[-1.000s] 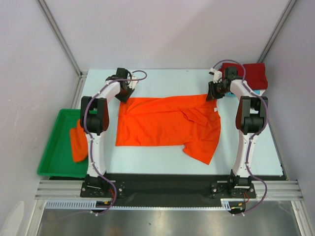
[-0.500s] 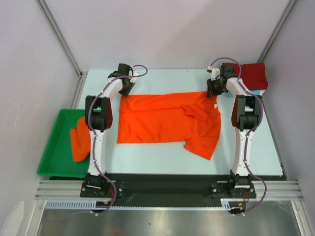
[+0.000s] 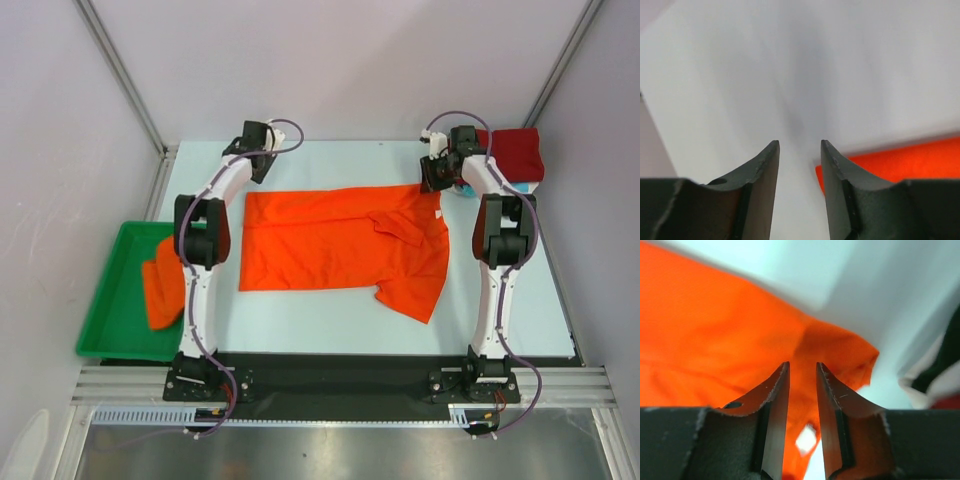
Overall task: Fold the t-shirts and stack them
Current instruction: Fold the tshirt
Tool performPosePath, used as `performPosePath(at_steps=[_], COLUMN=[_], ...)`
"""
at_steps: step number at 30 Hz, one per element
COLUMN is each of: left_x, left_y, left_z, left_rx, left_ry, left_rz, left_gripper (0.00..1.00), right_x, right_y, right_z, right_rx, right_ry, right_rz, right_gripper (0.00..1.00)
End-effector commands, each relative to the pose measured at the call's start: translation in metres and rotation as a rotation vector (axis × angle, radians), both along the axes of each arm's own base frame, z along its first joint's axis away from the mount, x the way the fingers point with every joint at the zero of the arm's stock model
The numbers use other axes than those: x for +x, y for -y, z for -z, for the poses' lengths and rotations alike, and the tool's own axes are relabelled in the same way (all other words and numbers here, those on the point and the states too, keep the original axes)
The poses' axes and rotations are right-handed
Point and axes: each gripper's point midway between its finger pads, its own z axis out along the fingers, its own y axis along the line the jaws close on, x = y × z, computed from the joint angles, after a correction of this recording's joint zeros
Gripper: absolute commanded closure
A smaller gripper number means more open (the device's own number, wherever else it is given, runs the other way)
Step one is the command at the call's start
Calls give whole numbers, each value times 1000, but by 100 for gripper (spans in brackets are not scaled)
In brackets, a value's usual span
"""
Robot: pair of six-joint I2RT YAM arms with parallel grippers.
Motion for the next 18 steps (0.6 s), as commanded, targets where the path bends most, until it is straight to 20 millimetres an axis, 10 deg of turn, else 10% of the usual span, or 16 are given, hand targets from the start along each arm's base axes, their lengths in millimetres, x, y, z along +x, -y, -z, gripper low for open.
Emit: performPosePath(at_steps=[1, 6, 12, 18], left_x=[-2, -70, -145, -196], left_y=[38, 58, 52, 39], left_z=[-150, -166, -104, -64], left_rx=[-33, 51, 62, 10], left_ry=[283, 245, 34, -98], left_rz=[105, 302, 413, 384], left_gripper=[55, 32, 28, 35], right_x=[0, -63, -186, -265], right_y=[-7, -19, -45, -54], right_z=[-109, -114, -52, -22], right_rx=[28, -47, -85, -170], right_ry=[235, 257, 45, 67], right_rz=[-124, -375, -756, -1090], right_gripper=[67, 70, 72, 73])
